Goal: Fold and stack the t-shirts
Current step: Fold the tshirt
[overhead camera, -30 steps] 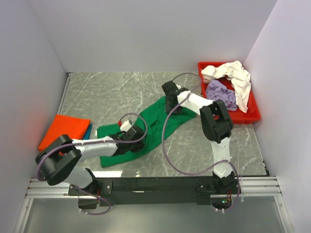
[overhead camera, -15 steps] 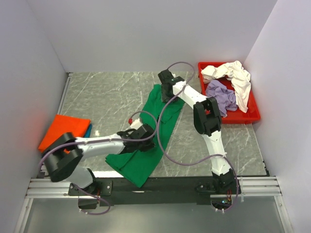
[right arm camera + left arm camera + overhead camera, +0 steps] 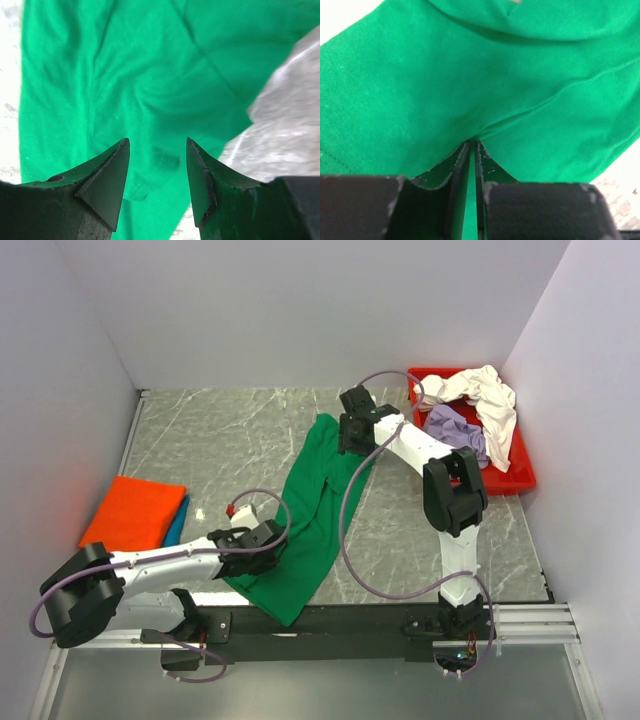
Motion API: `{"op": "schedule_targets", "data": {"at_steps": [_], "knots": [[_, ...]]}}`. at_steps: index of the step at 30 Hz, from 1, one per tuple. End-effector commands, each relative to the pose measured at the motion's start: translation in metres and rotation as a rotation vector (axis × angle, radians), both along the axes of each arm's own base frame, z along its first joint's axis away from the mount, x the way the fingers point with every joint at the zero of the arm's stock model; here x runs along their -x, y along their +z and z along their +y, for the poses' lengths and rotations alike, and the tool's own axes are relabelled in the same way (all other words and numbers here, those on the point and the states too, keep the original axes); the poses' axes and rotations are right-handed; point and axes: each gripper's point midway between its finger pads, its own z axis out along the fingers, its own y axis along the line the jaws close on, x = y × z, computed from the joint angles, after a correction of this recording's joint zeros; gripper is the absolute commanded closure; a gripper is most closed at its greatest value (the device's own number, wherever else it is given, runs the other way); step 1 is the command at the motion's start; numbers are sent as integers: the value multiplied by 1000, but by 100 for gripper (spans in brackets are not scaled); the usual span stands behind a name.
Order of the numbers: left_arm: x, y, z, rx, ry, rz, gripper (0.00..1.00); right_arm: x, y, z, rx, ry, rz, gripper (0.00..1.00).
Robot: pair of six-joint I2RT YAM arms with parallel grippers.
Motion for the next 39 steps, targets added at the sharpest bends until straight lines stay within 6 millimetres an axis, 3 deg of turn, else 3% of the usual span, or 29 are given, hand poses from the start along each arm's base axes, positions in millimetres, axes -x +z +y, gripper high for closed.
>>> {"op": "schedule_targets", "data": {"at_steps": [1, 6, 12, 15, 16, 19, 21, 22, 23, 25, 27, 28, 30, 31, 33, 34, 35, 37, 38, 39], "knots": [[19, -19, 15, -46, 21, 56, 84, 2, -13, 17, -69, 5, 16, 44], [56, -34, 0, -2, -32, 144, 84, 3, -35, 18, -60, 11, 63, 44], [87, -31, -30, 58, -97, 193, 83, 2, -51, 17, -31, 15, 95, 44], [83, -23, -39, 54, -122, 180, 81, -7, -60, 14, 0, 16, 107, 44], [79, -14, -47, 71, -131, 160, 79, -13, -56, 15, -1, 25, 103, 44], [62, 1, -52, 70, -151, 112, 71, -19, -69, 13, 19, 43, 132, 44], [35, 21, -58, 100, -142, 60, 68, -32, -74, 15, 22, 49, 134, 44], [22, 34, -63, 129, -139, 36, 68, -41, -67, 16, 25, 63, 118, 44], [-2, 43, -57, 145, -82, 10, 68, -43, -77, 17, 29, 72, 137, 44], [-37, 70, -66, 182, -94, -78, 66, -57, -70, 21, 13, 96, 115, 44], [-80, 84, -53, 171, -30, -133, 64, -62, -74, 26, 1, 114, 112, 45], [-104, 98, -62, 190, -21, -169, 64, -69, -66, 30, -12, 129, 89, 44], [-145, 106, -44, 143, 43, -218, 63, -73, -56, 38, -47, 156, 70, 41], [-172, 115, -51, 162, 48, -256, 63, -77, -48, 42, -62, 162, 44, 40], [-208, 119, -39, 140, 53, -299, 63, -79, -25, 46, -93, 176, 4, 37], [-230, 122, -40, 129, 67, -327, 63, -78, -22, 46, -101, 172, -8, 37], [-247, 124, -34, 105, 47, -352, 63, -79, 0, 46, -116, 170, -48, 36], [-278, 124, -38, 92, 19, -385, 64, -75, 7, 38, -112, 136, -64, 36], [-295, 129, -36, 87, -12, -425, 65, -73, 29, 36, -127, 124, -98, 36], [-303, 130, -41, 107, -45, -435, 65, -70, 34, 34, -137, 109, -106, 36]]}}
